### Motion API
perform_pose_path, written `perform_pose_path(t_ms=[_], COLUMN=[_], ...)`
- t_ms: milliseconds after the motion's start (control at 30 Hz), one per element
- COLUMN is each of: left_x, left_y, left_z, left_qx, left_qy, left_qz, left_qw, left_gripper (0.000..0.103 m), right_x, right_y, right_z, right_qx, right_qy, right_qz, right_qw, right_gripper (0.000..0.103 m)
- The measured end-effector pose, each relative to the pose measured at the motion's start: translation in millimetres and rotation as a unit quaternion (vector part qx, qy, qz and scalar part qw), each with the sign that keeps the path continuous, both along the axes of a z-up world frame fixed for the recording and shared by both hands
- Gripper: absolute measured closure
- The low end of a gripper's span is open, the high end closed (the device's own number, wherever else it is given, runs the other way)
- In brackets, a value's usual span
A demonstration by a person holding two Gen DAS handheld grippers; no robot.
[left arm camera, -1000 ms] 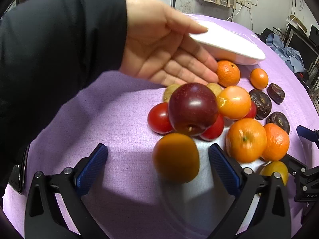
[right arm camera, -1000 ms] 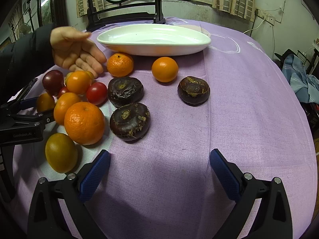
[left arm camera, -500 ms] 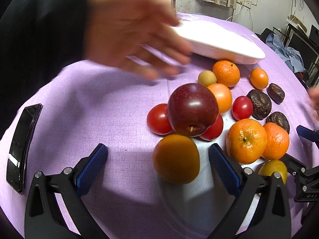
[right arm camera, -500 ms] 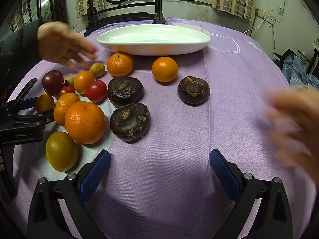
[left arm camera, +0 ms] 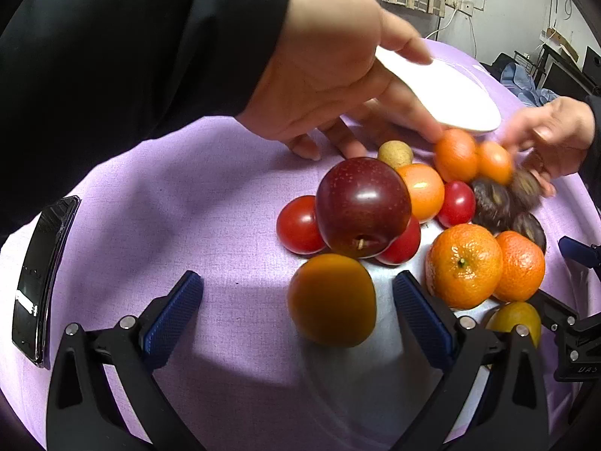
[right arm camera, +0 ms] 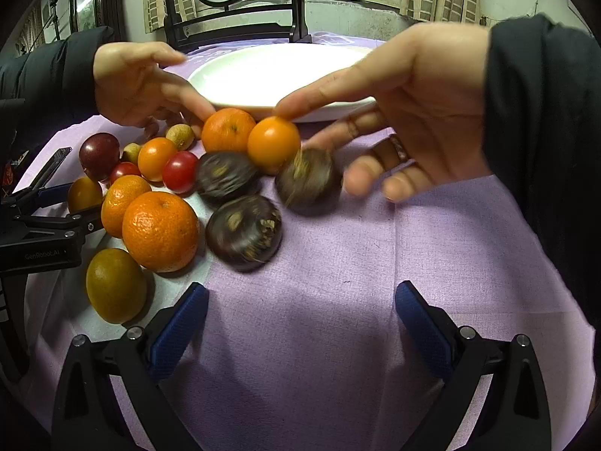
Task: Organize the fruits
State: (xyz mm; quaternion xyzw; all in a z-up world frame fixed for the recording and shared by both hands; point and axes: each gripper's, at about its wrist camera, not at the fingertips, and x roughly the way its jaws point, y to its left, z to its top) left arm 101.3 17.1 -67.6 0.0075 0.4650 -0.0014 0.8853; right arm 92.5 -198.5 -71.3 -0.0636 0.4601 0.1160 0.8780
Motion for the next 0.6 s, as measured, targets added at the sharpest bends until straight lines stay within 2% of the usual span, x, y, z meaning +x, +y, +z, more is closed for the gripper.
perform_pose_path(t_ms=[600], left_x=[1.6], left_y=[0.2], left_z=[0.0], left_qx=[0.000], left_qy=[0.000], left_qz=[0.000], left_qw=[1.0000], left_gripper=[0.004], right_x=[-0.6], right_y=[-0.2], right_z=[0.0], right_qx=[0.000], right_qy=[0.000], right_qz=[0.000], right_qw=[1.000], right_gripper=[0.003])
